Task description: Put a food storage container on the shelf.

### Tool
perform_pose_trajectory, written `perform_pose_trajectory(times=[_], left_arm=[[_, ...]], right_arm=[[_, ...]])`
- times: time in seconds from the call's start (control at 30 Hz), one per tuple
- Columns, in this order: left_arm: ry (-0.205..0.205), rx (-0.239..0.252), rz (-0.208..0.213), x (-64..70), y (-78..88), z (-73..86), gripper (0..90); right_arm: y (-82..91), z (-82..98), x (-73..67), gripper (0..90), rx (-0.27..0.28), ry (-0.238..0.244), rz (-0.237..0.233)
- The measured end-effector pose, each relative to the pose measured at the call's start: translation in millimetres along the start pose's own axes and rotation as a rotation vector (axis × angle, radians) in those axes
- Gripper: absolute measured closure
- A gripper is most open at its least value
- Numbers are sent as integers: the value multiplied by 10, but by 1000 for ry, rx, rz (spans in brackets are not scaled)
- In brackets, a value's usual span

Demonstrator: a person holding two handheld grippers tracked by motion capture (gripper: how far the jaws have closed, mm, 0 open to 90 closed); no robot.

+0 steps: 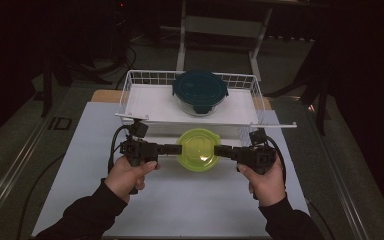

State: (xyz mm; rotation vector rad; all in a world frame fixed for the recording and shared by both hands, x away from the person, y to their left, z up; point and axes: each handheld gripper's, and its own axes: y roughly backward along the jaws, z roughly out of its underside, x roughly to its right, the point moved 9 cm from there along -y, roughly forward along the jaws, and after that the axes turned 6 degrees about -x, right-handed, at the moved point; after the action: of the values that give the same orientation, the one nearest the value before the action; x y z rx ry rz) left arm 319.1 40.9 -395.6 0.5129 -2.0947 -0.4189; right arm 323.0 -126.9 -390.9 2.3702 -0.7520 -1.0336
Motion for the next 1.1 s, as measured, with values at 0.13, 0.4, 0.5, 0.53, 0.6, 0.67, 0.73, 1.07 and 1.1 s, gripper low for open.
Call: perform_pose_trajectory(times=[0.13, 0.4, 0.5, 0.53, 0.6, 0.67, 0.73, 1.07, 1.1], left_arm=[[-3, 11, 4, 57, 64, -102, 811], [-26, 38, 0, 191, 196, -382, 811], [-31, 55, -5, 241, 245, -484, 811], [-43, 61, -13, 270, 268, -532, 811], [-48, 69, -17, 294, 296, -589, 814], [-48, 74, -19, 313, 313, -647, 814], [-54, 74, -24, 329, 326, -698, 814], [-53, 87, -38, 381, 369, -1016, 814], [-57, 88, -41, 386, 376, -1053, 814]], right_arm=[[43, -109, -48, 812, 12, 8, -5], [161, -403, -132, 812, 45, 24, 1], [202, -518, -164, 811, 60, 32, 3], [210, -544, -170, 811, 64, 31, 1], [232, -617, -179, 811, 71, 32, -3], [247, -680, -185, 811, 76, 35, 2], [265, -737, -192, 811, 81, 34, 3], [327, -1045, -160, 809, 101, 30, 18], [334, -1079, -158, 809, 102, 33, 21]])
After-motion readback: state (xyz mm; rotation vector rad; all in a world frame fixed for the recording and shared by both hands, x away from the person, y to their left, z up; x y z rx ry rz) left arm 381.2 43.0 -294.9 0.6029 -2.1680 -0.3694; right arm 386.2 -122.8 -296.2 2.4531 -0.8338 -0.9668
